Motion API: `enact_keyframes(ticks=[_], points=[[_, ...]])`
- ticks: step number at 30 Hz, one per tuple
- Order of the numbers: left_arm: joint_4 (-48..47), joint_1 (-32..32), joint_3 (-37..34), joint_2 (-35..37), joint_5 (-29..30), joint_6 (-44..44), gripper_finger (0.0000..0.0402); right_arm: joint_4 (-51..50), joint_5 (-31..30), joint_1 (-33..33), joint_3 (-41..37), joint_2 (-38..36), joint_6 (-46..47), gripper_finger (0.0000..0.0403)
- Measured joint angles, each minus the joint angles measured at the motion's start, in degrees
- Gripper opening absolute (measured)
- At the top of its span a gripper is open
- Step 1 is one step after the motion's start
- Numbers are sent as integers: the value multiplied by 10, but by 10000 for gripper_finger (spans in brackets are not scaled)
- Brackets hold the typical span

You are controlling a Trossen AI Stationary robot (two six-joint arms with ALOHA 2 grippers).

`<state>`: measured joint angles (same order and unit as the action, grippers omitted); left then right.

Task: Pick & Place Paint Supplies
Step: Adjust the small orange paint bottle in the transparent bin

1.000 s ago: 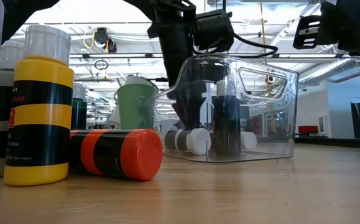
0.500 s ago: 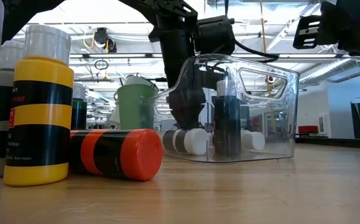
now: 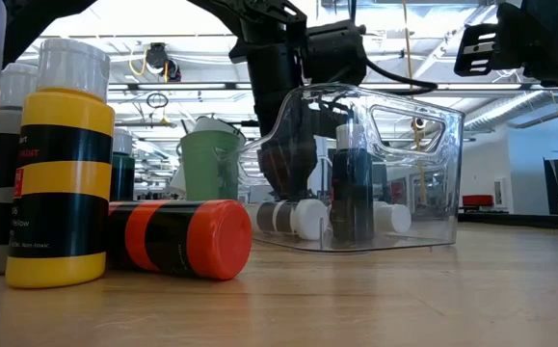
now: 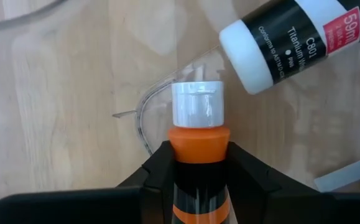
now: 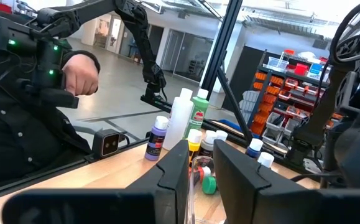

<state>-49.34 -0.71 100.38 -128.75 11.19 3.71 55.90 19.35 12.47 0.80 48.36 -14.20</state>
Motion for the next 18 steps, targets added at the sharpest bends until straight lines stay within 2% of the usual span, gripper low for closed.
enact_keyframes(ticks=[18], points=[[79,-21,-1,-1,-42,22,106,28,0,0,0,0,17,71]])
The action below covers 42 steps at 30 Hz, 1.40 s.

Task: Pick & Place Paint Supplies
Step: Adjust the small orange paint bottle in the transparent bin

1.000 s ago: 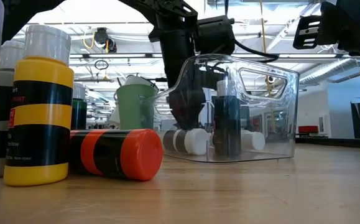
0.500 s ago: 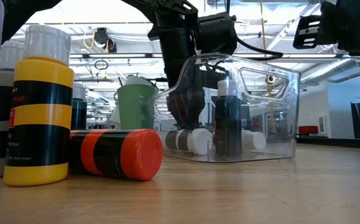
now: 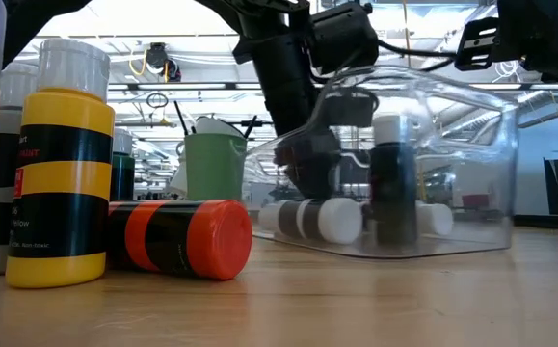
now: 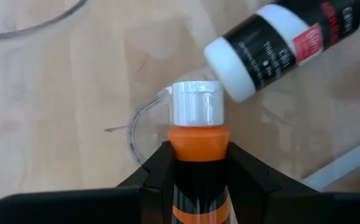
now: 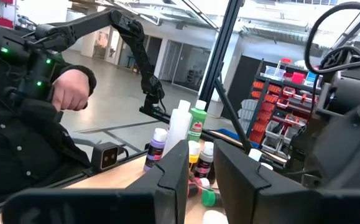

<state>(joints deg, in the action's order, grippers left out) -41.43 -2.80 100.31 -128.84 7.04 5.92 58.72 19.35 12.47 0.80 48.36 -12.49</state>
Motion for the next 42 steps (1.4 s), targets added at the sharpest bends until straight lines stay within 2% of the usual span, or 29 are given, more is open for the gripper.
enact_keyframes(ticks=[15,23,33,36,42], points=[[10,-22,-1,7,26,-24,86,0,0,0,0,0,-1,70],[17,-34,0,52,35,-22,86,0,0,0,0,0,-2,70],[17,-72,0,139,128,-17,86,2,-3,0,0,-2,-9,70],[27,-99,-1,160,154,-3,86,2,-31,0,0,-2,-21,70],[113,-152,-47,181,167,51,86,0,-144,0,0,0,-22,71]])
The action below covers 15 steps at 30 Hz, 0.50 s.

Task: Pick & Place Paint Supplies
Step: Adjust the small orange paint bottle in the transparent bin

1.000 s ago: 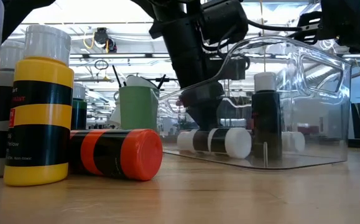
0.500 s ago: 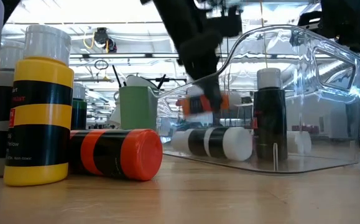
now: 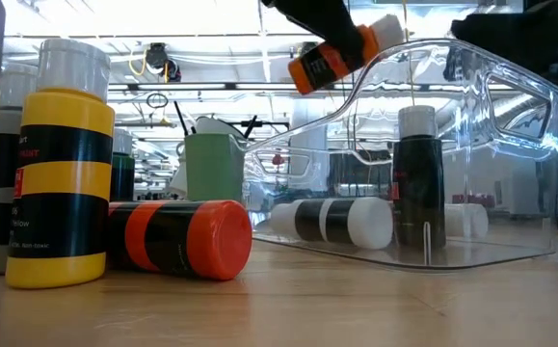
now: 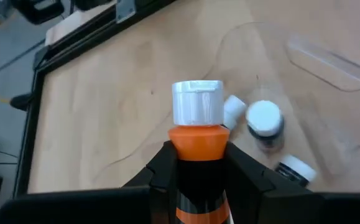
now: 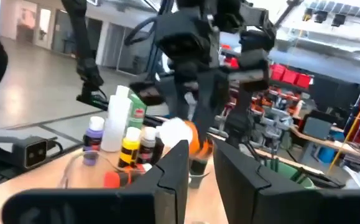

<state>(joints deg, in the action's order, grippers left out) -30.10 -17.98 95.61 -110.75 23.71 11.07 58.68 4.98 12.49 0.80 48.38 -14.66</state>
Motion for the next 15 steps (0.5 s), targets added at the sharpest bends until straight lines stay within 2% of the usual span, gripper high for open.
enact_keyframes(ticks=[4,8,11,15], points=[[63,-20,-37,42,19,12,86,6,-5,0,0,7,2,71],[146,-30,-125,95,1,33,86,28,-5,0,0,13,5,73],[282,-23,-228,147,-26,37,86,39,-10,0,0,18,4,89],[505,-1,-360,185,-104,47,86,42,-62,0,11,35,-7,134]])
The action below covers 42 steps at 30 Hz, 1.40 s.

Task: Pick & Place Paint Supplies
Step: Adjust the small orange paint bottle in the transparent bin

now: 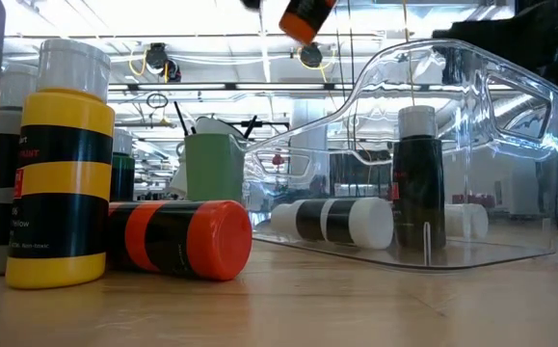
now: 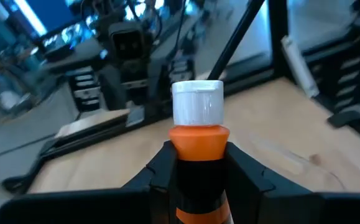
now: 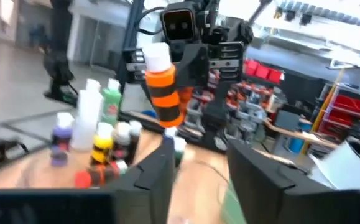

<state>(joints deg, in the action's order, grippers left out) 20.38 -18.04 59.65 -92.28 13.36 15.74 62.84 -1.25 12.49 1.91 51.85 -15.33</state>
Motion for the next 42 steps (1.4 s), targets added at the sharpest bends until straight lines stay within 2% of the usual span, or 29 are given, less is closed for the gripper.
enact_keyframes(ticks=[3,6,12,15,18,24,26,30,34,39,42], points=[[110,14,-58,0,-27,-28,86,-1,-2,0,24,22,-13,176],[179,19,-76,-10,-39,-31,86,-27,27,-1,67,55,0,211],[204,13,-71,-42,-45,-16,86,-25,20,-1,149,140,-38,251],[204,13,-70,-42,-45,-16,86,-14,62,0,186,174,-47,263],[200,14,-71,-43,-44,-19,86,-14,89,0,218,216,-51,270],[193,13,-71,-43,-44,-19,86,1,91,-3,275,284,-70,269],[190,14,-71,-43,-44,-19,86,6,120,-9,288,301,-71,267],[181,14,-71,-43,-43,-25,86,12,205,-23,294,315,-67,266],[174,16,-71,-43,-43,-28,86,33,216,-36,295,318,-31,266],[171,23,-71,-43,-41,-30,86,59,259,-48,296,317,4,265],[173,29,-71,-43,-38,-42,86,45,269,-54,299,317,20,265]])
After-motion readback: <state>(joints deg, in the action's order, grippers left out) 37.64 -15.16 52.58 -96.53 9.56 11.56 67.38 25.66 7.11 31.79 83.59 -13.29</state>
